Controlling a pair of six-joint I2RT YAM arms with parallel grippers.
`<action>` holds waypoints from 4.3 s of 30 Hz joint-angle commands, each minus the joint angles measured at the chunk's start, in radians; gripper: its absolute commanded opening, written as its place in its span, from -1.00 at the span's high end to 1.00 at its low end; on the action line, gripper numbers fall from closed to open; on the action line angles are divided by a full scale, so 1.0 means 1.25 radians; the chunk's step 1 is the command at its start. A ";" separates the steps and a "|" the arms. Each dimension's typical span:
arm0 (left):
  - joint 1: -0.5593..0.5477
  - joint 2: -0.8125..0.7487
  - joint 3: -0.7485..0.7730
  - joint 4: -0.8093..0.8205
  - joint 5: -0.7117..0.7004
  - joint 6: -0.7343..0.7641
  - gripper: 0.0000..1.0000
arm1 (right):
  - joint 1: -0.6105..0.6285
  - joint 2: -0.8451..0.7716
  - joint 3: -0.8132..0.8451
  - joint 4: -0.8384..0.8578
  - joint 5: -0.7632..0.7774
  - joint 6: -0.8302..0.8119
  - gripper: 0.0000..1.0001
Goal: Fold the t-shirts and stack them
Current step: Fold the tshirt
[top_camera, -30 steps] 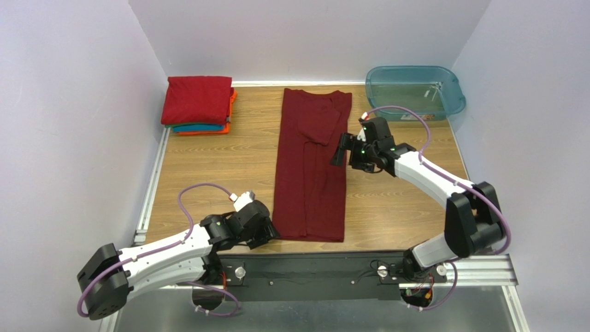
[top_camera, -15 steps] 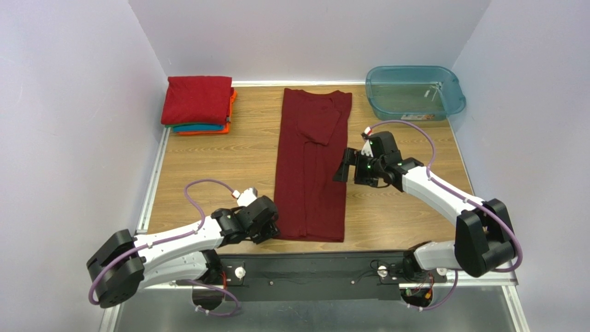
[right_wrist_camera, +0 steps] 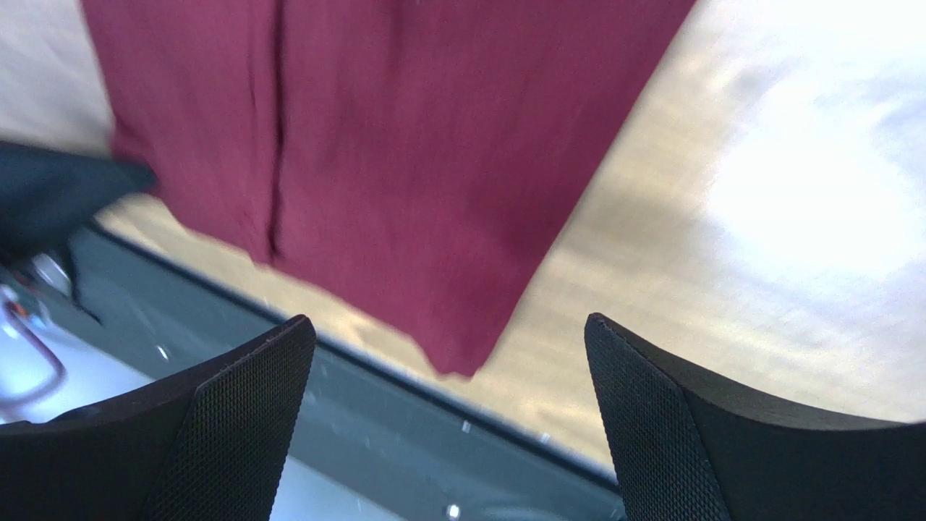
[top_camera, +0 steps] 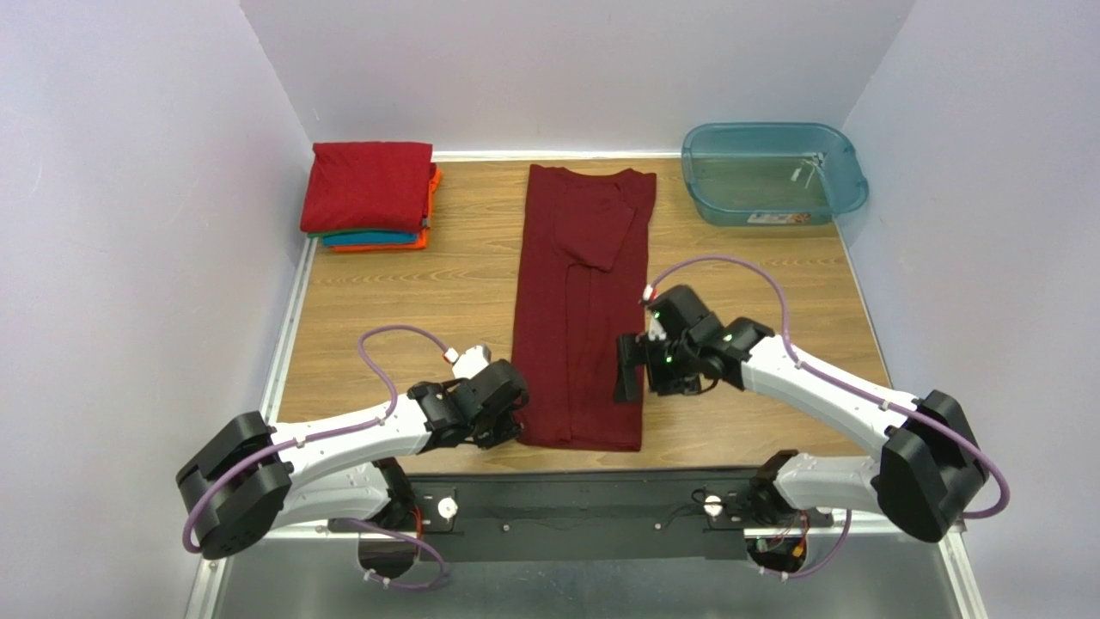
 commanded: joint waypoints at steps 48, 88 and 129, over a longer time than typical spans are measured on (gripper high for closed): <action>-0.232 -0.139 -0.018 -0.033 0.104 -0.157 1.00 | 0.262 -0.136 -0.153 -0.105 0.044 0.231 0.99; 0.155 0.010 0.277 0.142 -0.105 0.267 1.00 | 0.095 0.059 0.192 0.105 0.514 0.032 0.99; 0.359 0.430 0.504 0.211 0.023 0.441 1.00 | -0.085 0.429 0.394 0.185 0.394 -0.027 0.99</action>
